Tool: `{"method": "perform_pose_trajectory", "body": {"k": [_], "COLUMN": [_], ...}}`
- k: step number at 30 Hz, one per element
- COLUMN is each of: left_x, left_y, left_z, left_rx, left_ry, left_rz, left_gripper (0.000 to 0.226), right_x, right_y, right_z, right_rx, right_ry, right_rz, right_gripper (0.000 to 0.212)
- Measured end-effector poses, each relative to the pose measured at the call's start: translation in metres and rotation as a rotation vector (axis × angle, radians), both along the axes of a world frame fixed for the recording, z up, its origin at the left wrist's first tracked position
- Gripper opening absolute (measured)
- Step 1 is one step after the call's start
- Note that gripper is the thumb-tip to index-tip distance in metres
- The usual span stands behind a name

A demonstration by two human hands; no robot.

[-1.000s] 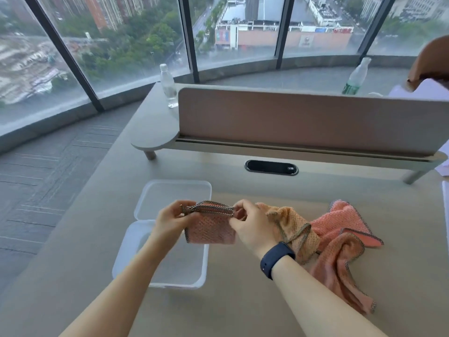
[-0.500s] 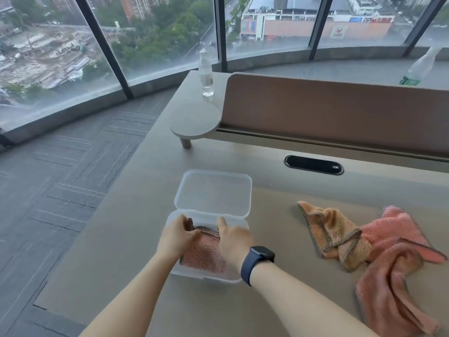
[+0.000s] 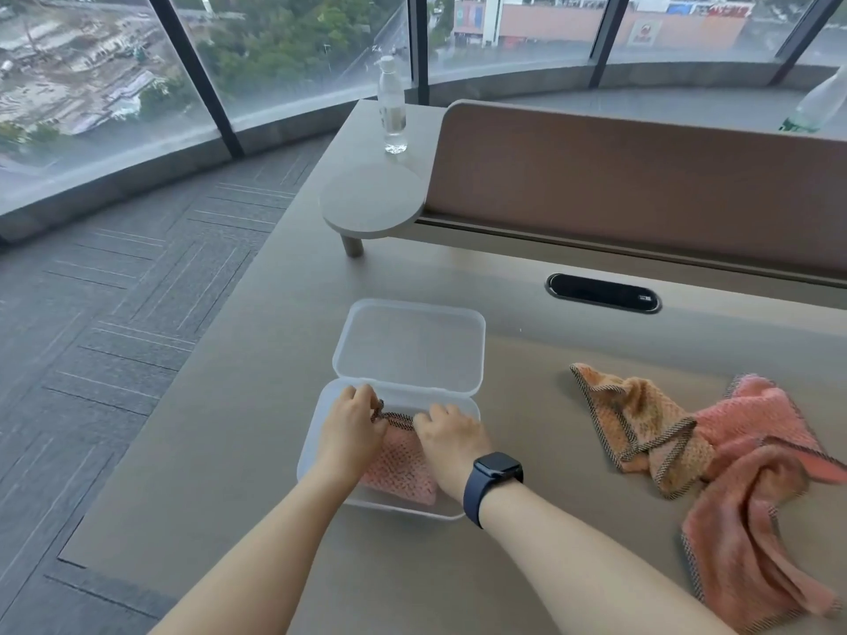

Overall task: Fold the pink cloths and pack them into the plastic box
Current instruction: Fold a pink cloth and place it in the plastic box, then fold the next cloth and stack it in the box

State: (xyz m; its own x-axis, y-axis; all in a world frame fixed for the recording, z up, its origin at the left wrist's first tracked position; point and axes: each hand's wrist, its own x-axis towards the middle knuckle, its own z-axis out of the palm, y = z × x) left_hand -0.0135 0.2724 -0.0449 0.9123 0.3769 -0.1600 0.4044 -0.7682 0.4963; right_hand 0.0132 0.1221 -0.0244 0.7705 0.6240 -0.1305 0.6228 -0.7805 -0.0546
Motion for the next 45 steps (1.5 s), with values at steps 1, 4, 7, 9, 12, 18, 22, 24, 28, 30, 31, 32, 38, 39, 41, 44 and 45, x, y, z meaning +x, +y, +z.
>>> {"method": "perform_pose_trajectory", "body": {"k": [1,4,7,9,12,18,22,24,28,30,31,32,38,39,41,44,45], "left_x": [-0.001,-0.005,-0.009,-0.01,-0.012,0.0,0.022,0.034,0.049,0.053,0.055,0.057,0.072,0.076,0.083,0.092,0.094], "left_y": [0.001,0.003,0.005,0.006,0.006,-0.028,-0.082,-0.109,-0.147,-0.156,-0.162,-0.166,-0.205,-0.213,-0.23,-0.256,-0.263], "left_z": [-0.001,-0.004,-0.01,-0.015,-0.015,0.007,0.028,0.03,0.027,0.027,0.026,0.026,0.029,0.028,0.025,0.02,0.019], "left_rx": [0.018,0.041,0.089,0.114,0.128,0.09,0.025,0.028,0.166,0.24,0.286,0.327,0.339,0.297,0.206,0.145,0.141], "left_ry": [-0.006,0.069,0.225,0.289,0.3,-0.066,-0.097,-0.098,-0.094,-0.072,-0.052,-0.02,0.021,0.009,0.009,0.041,0.049], "left_rz": [-0.033,-0.173,-0.303,-0.325,-0.325,-0.274,-0.371,-0.423,-0.394,-0.389,-0.393,-0.395,-0.425,-0.432,-0.448,-0.456,-0.457], "left_gripper": [0.013,0.008,0.018,0.027,0.029,0.012,0.008,0.01,0.012,0.013,0.012,0.013,0.012,0.014,0.024,0.041,0.044], "right_x": [-0.001,-0.002,-0.003,-0.004,-0.005,-0.002,0.013,0.019,0.029,0.034,0.036,0.038,0.047,0.049,0.051,0.053,0.053], "right_y": [-0.002,-0.009,-0.006,-0.004,-0.004,-0.045,-0.109,-0.148,-0.218,-0.241,-0.251,-0.259,-0.282,-0.283,-0.286,-0.291,-0.291], "right_z": [-0.002,-0.006,-0.009,-0.008,-0.005,0.016,0.022,0.015,-0.005,-0.013,-0.017,-0.021,-0.035,-0.037,-0.04,-0.045,-0.046], "right_rx": [0.017,-0.054,-0.189,-0.24,-0.184,0.486,0.518,0.489,0.369,0.308,0.27,0.235,0.069,0.064,0.06,0.086,0.116], "right_ry": [0.059,0.111,0.109,0.124,0.134,-0.032,-0.031,0.014,0.087,0.123,0.145,0.162,0.212,0.227,0.233,0.217,0.211], "right_rz": [0.043,0.116,0.13,0.15,0.14,-0.148,-0.343,-0.411,-0.586,-0.606,-0.598,-0.582,-0.516,-0.52,-0.528,-0.525,-0.529], "right_gripper": [0.028,0.019,0.025,0.028,0.025,0.008,0.017,0.012,0.014,0.024,0.032,0.04,0.067,0.065,0.056,0.035,0.029]}}
